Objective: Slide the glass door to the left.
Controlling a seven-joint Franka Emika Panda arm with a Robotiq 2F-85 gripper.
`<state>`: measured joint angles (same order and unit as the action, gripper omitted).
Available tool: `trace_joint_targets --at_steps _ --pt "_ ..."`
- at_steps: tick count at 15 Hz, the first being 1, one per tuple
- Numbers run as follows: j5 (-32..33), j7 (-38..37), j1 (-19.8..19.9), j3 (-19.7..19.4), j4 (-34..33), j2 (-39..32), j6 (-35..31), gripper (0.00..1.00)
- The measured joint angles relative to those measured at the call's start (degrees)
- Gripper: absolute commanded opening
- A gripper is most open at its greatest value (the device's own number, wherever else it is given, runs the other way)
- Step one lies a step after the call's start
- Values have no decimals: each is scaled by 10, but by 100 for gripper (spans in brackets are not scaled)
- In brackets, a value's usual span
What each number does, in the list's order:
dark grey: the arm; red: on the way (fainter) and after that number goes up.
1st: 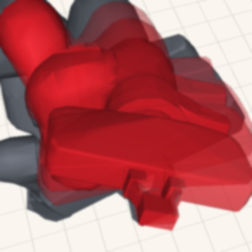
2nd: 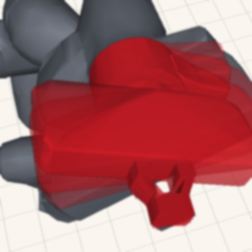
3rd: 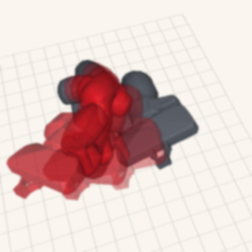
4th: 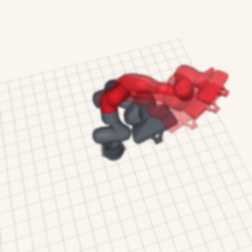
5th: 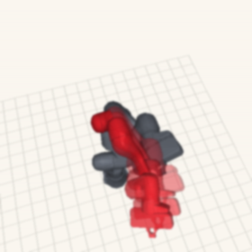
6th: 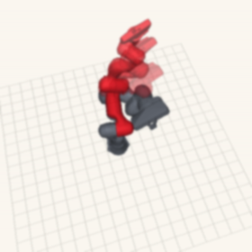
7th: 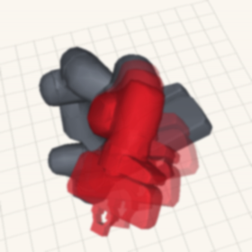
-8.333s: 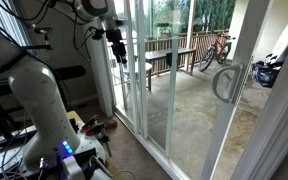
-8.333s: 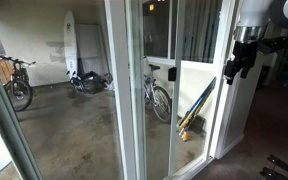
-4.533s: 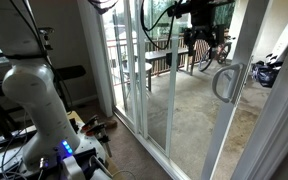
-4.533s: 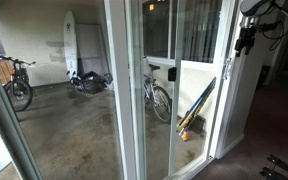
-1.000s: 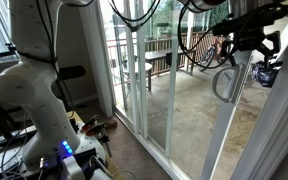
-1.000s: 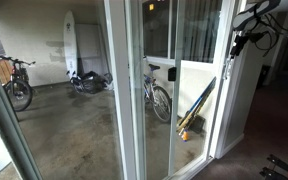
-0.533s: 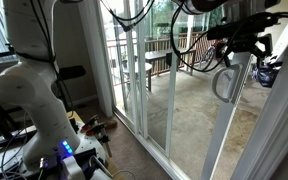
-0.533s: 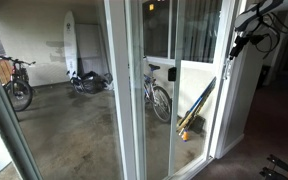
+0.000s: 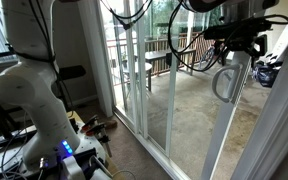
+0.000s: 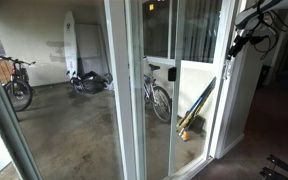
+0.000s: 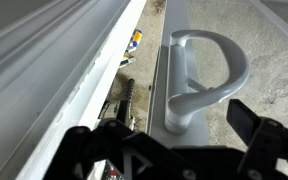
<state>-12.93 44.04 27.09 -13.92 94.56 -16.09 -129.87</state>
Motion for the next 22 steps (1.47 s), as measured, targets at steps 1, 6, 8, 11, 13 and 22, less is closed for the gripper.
trace_joint_targets --at_steps 1,6,8,11,13,22 --pt "-4 0 0 0 0 -1 5 100" --pt "-17 1 0 2 -15 -10 33 100" --pt "-18 7 1 3 -29 -16 39 100" --pt "-20 21 5 6 -41 -19 42 100" --pt "-20 30 7 6 -43 -20 43 100" --pt "-20 40 8 6 -42 -22 43 100"
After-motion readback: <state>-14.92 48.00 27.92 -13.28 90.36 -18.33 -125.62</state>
